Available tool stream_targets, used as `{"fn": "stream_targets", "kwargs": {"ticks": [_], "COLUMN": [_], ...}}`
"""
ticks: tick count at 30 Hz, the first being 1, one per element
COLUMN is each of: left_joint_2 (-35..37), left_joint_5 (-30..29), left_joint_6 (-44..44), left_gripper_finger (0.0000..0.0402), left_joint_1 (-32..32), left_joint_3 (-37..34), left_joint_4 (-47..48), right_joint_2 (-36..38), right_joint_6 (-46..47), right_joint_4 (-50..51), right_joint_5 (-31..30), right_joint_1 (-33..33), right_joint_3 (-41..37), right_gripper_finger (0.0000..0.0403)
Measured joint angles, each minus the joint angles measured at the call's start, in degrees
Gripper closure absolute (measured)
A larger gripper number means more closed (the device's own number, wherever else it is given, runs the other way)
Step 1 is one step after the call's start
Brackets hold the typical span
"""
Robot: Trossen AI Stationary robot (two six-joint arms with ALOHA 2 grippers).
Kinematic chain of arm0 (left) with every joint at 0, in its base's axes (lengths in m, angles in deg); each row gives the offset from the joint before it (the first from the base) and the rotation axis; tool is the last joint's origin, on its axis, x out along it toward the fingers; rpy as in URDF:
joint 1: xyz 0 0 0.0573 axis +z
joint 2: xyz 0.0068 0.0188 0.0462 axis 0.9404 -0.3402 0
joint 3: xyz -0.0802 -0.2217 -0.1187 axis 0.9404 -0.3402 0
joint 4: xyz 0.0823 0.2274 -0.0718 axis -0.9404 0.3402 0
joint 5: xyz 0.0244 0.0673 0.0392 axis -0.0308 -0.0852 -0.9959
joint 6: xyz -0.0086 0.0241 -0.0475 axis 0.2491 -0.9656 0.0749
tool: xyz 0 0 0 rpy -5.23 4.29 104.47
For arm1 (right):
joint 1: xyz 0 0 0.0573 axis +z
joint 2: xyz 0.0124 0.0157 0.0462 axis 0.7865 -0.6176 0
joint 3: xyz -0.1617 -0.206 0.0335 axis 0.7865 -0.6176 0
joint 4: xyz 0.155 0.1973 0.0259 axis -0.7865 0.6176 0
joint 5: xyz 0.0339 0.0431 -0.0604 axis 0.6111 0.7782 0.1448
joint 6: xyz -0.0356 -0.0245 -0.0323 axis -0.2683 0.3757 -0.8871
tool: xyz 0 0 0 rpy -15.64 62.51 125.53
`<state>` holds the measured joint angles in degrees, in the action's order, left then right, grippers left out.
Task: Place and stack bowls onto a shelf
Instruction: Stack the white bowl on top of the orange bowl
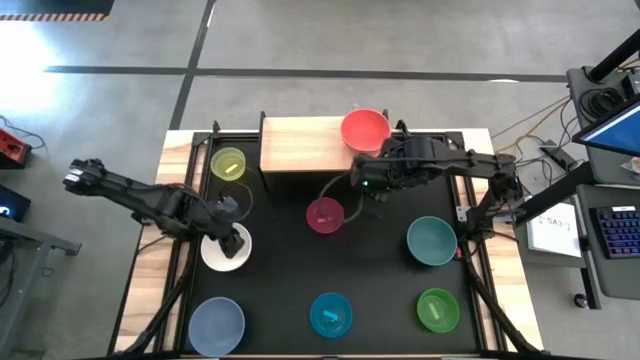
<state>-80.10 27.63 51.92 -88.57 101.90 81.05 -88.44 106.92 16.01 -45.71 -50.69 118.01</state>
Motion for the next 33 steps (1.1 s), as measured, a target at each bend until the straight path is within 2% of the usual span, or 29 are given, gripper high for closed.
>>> {"fn": "stream_targets", "kwargs": {"ticks": [5, 17, 24, 33], "left_joint_2": [-7.09, -20.61, -25.60, -28.97], "left_joint_5": [0.37, 1.34, 1.34, 1.39], "left_joint_6": [-0.16, 8.51, 11.47, 11.14], "left_gripper_finger": [0.0249, 0.0249, 0.0249, 0.0249], "left_joint_1": [-2.81, -11.35, -15.05, -15.36], "left_joint_3": [2.09, 7.11, 7.13, 7.13], "left_joint_4": [-0.14, -0.35, -0.16, 1.16], "right_joint_2": [-0.02, -0.02, -0.02, -0.02], "right_joint_6": [-0.15, -6.97, -8.07, -8.07], "right_joint_4": [0.00, 0.22, 0.22, 0.14], "right_joint_5": [-0.12, -0.16, -0.16, -0.18], "right_joint_1": [1.54, 1.58, 1.58, 1.58], "right_joint_3": [0.00, 0.00, 0.00, 0.00], "right_gripper_finger": [0.0264, 0.0264, 0.0264, 0.0264]}}
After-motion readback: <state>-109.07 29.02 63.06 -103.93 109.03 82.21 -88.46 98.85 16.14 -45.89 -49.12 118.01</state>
